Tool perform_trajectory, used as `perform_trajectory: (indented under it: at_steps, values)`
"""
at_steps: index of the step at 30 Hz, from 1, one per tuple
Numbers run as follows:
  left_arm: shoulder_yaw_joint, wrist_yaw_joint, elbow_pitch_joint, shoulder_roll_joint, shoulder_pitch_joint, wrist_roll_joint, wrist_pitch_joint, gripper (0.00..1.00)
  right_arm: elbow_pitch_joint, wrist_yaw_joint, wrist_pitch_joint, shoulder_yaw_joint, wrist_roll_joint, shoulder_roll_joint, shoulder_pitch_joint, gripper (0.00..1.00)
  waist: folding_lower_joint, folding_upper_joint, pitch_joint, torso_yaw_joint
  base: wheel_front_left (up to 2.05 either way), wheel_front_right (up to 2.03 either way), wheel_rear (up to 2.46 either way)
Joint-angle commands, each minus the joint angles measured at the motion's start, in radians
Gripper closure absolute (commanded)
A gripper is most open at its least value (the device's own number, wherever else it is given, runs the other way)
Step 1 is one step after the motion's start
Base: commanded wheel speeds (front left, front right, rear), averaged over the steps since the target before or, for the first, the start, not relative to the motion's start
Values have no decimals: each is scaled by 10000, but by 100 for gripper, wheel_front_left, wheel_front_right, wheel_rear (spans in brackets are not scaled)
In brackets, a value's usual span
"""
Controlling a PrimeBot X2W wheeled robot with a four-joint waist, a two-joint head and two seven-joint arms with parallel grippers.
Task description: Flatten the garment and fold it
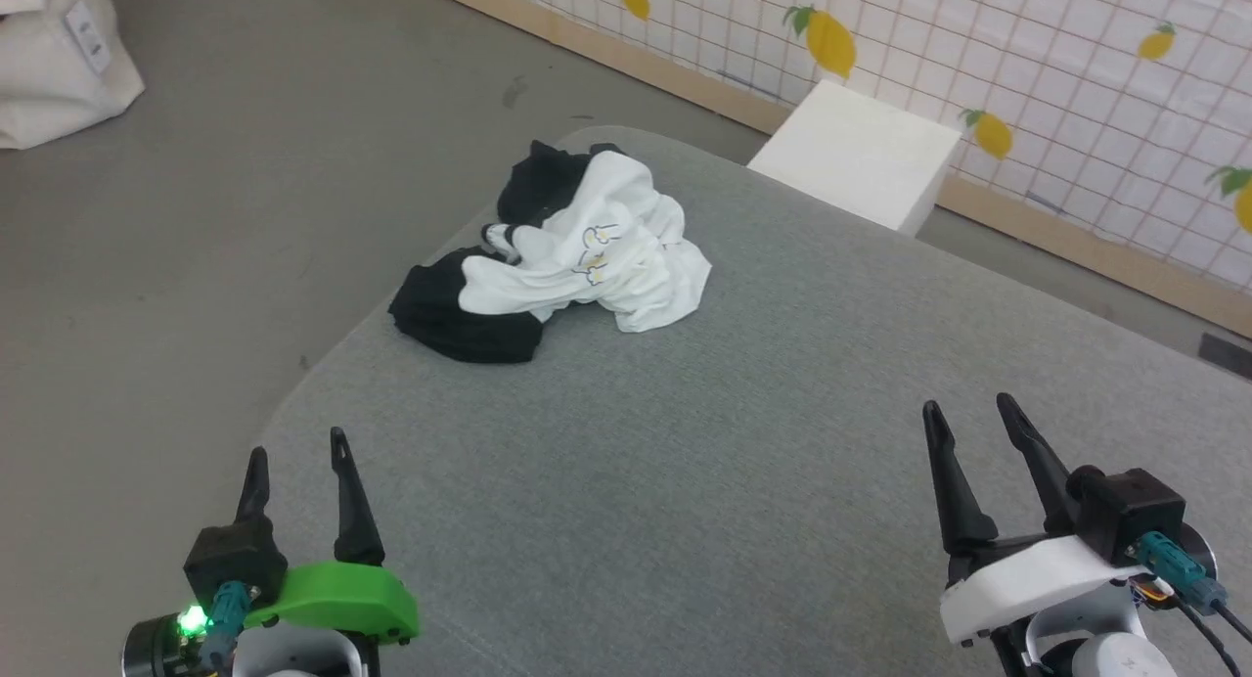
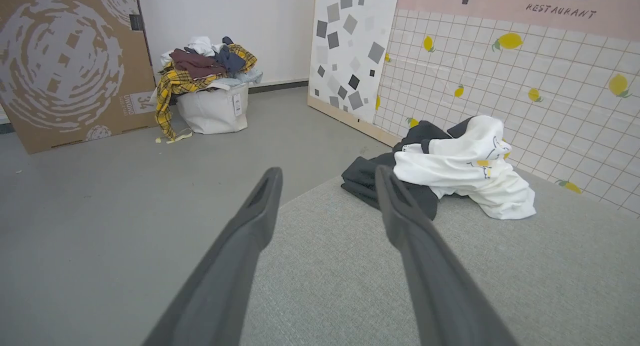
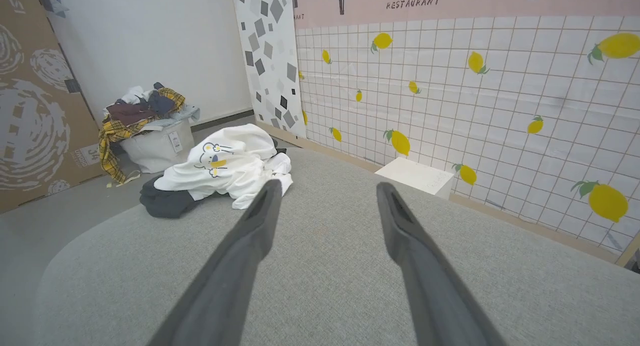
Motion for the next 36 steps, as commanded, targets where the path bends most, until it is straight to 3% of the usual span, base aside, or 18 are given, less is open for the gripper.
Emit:
perform_trajectory:
  at_steps: [1, 16, 21, 28, 36]
  values:
    - [-25, 83, 15, 63, 176, -85, -100, 0, 42, -13, -121, -6, 114, 1, 31, 0, -1, -1, -52, 166, -1, -1, -1]
    - [-186, 355, -12, 201, 163, -461, -379, 0, 253, -15, -429, 58, 388, 1, -32, 0, -1, -1, 52, 958, 0, 0, 0]
    - [-216, 4, 86, 216, -169, -1075, -340, 0, 264, -15, -452, 115, 416, 1, -150, 0, -1, -1, 293, 930, 0, 0, 0]
    - [-464, -1301, 733, 763, -2951, -1805, 852, 0, -317, -15, 1, 203, -244, 1, -832, 0, -1, -1, 2115, -483, 0, 0, 0]
    - [-270, -2318, 1911, 1725, -6645, -2731, 3067, 0, -746, -15, 129, 242, -587, 1, -1865, 0, -1, -1, 4679, -2576, 0, 0, 0]
